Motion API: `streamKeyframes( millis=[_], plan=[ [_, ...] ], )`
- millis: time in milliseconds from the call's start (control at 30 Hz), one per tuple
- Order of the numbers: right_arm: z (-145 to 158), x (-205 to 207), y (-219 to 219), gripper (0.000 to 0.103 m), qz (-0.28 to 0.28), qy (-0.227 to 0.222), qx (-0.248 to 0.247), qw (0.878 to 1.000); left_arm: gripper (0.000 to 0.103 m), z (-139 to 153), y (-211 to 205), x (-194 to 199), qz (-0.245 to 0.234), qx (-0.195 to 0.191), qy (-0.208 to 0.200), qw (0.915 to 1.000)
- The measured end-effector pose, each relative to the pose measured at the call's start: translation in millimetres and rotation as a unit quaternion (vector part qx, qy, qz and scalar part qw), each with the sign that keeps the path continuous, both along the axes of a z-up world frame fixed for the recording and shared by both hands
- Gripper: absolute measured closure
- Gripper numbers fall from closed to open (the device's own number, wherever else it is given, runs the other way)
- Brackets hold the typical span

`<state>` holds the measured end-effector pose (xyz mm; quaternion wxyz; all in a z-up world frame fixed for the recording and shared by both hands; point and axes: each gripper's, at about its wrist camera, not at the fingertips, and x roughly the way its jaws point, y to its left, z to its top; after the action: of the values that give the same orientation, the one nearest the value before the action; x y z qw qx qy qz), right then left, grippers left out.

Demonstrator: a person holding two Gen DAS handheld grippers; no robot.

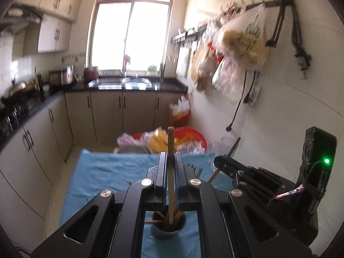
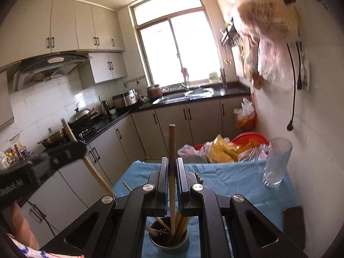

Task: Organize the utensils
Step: 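Lower both chopsticks into the cup and open both grippers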

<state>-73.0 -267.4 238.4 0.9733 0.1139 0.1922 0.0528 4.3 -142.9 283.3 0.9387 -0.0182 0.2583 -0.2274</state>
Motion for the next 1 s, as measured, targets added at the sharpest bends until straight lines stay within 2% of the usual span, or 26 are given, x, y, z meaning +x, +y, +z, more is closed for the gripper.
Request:
streamKeyframes(
  millis=[167, 267, 567, 633, 700, 867, 1000],
  plan=[
    [-29.2, 19.4, -3.0, 0.096, 0.015, 0.032, 0.012, 0.999, 0.097, -40.6, -6.2, 21.0, 0.01, 0.012, 0.05, 0.9986],
    [-40.9, 27.8, -4.9, 0.096, 0.019, 0.046, 0.016, 0.999, 0.097, -54.8, -5.7, 22.2, 0.013, 0.019, 0.062, 0.9978],
    [-64.6, 53.3, -3.5, 0.096, 0.051, 0.083, 0.045, 0.994, 0.096, -62.2, 1.0, 11.8, 0.021, 0.022, 0.066, 0.9974],
    [-67.9, 58.4, -1.5, 0.096, 0.06, 0.09, 0.052, 0.993, 0.091, -61.1, 4.6, 3.1, 0.022, 0.024, 0.063, 0.9975],
    [-70.4, 63.3, 0.0, 0.095, 0.068, 0.096, 0.059, 0.991, 0.078, -59.5, 9.8, -5.8, 0.027, 0.023, 0.059, 0.9976],
    [-72.6, 70.2, 1.7, 0.093, 0.075, 0.102, 0.076, 0.989, 0.07, -53.2, 23.2, -31.5, 0.042, 0.024, 0.032, 0.9983],
    [-68.2, 69.4, 2.4, 0.084, 0.083, 0.096, 0.086, 0.988, 0.061, -48.7, 26.3, -48.5, 0.051, 0.042, 0.006, 0.9978]
  ],
)
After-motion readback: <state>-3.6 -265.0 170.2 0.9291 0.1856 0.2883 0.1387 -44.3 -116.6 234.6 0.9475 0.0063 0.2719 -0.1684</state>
